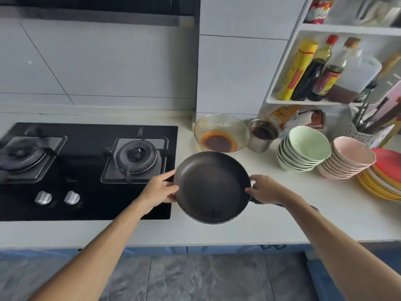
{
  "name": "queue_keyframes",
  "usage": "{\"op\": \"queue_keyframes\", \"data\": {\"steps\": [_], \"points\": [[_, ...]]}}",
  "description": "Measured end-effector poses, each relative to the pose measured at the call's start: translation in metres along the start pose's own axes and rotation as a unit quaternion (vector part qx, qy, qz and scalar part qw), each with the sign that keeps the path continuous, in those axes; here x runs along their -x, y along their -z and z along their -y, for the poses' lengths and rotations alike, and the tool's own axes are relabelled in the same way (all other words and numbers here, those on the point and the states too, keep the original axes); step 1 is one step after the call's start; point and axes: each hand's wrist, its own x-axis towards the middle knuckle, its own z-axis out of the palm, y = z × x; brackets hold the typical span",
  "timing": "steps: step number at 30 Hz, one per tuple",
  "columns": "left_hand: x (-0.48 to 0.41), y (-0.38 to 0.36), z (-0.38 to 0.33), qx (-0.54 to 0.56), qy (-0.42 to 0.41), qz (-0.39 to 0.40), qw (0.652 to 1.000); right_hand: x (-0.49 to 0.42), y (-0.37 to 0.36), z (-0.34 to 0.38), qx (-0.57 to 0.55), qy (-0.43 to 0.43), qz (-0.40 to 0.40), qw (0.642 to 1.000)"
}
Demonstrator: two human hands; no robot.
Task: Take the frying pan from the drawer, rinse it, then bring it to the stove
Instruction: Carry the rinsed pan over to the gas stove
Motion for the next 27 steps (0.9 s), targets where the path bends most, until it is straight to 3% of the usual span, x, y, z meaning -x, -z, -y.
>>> {"op": "queue_keyframes", "data": {"steps": [9,23,27], "points": [[-0.015,-0.007,0.056,-0.01,0.013,-0.004,1.0,-0.026,-0.052,-0.028,0.026,-0.004,0.062,0.998],[-0.021,-0.011,0.078,-0.007,0.021,0.007,1.0,-0.028,-0.081,-0.039,-0.025,-0.01,0.036,0.999],[-0.019,-0.009,0.077,-0.076,0.007,-0.013,0.997,-0.026,-0.083,-0.039,-0.032,-0.019,0.023,0.999]]}}
